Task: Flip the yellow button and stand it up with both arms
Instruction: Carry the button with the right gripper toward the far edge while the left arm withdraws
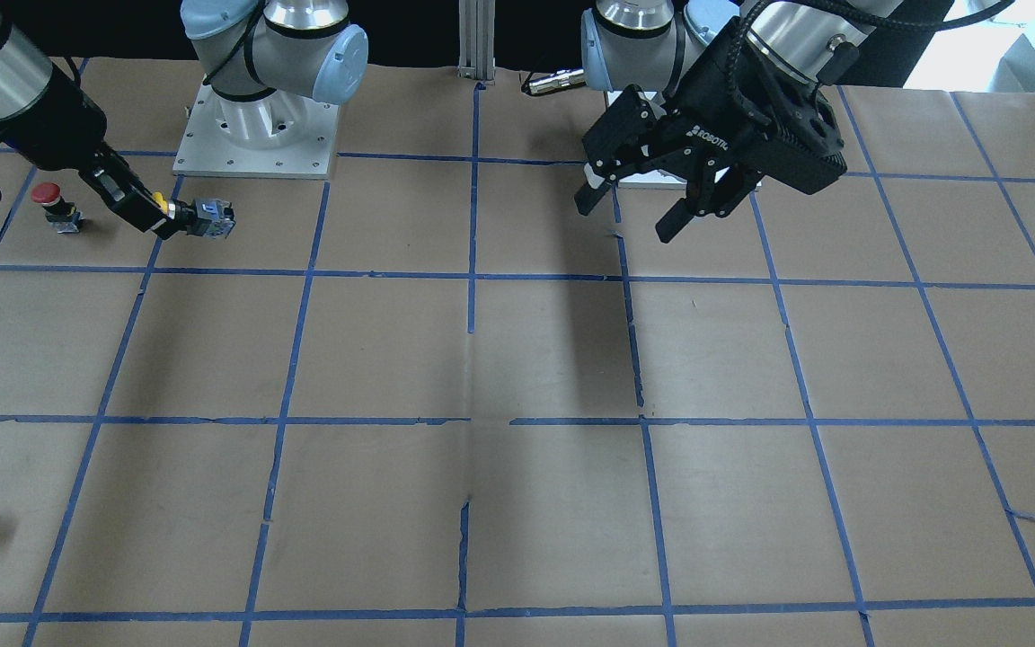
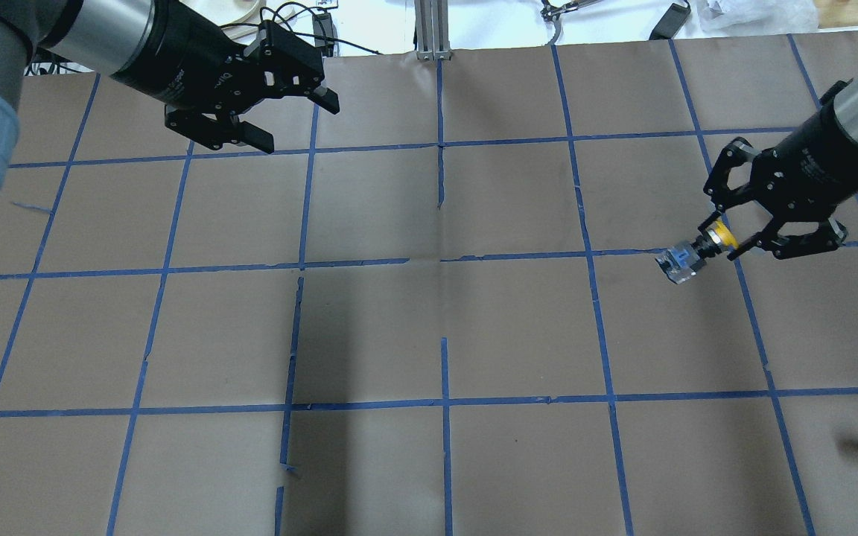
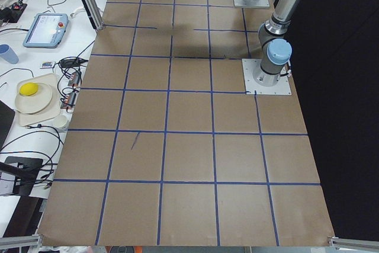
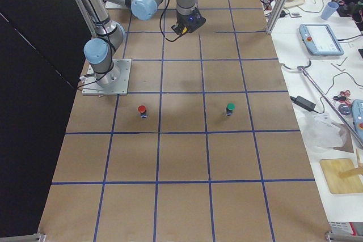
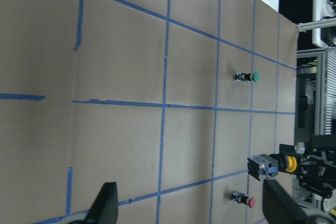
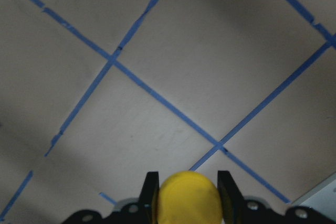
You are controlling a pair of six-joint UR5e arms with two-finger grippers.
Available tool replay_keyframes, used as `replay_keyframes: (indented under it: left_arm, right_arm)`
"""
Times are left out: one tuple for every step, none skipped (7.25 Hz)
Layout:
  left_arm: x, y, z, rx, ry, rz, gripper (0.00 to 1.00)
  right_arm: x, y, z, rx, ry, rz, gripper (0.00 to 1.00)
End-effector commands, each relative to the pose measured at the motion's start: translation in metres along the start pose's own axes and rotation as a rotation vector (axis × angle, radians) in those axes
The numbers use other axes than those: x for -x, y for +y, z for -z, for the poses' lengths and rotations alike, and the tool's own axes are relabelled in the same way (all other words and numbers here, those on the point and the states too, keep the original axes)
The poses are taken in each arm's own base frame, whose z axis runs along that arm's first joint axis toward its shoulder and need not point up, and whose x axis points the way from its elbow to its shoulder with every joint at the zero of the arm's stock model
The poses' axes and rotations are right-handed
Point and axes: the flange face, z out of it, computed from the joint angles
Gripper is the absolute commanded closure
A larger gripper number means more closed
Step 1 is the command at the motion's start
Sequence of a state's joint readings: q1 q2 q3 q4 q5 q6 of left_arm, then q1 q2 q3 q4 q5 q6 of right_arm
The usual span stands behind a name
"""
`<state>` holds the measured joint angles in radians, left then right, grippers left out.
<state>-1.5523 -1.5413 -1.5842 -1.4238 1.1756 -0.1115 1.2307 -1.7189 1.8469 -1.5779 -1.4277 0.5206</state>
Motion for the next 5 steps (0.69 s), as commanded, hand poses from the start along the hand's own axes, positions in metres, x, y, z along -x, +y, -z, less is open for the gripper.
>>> replay_keyframes:
  left_arm:
    - [0.019, -0.009, -0.009, 0.033, -0.290, -0.099, 0.03]
    - [0.027, -0.009, -0.011, 0.067, -0.322, -0.170, 0.01]
    - [0.041, 0.000, -0.011, 0.150, -0.412, -0.177, 0.01]
    - [0.033, 0.006, -0.011, 0.163, -0.328, -0.164, 0.01]
    - [0.027, 0.007, -0.006, 0.152, -0.289, -0.165, 0.01]
  right_arm:
    - [-0.028, -0.026, -0.002, -0.154, 0.220, -0.044, 0.91]
    - [-0.036, -0.048, -0.008, -0.218, 0.313, -0.077, 0.91]
    - [-0.039, -0.071, -0.018, -0.226, 0.322, -0.103, 0.91]
    - [-0.043, -0.095, -0.027, -0.249, 0.326, -0.131, 0.91]
    - [-0.043, -0.117, -0.036, -0.307, 0.366, -0.139, 0.91]
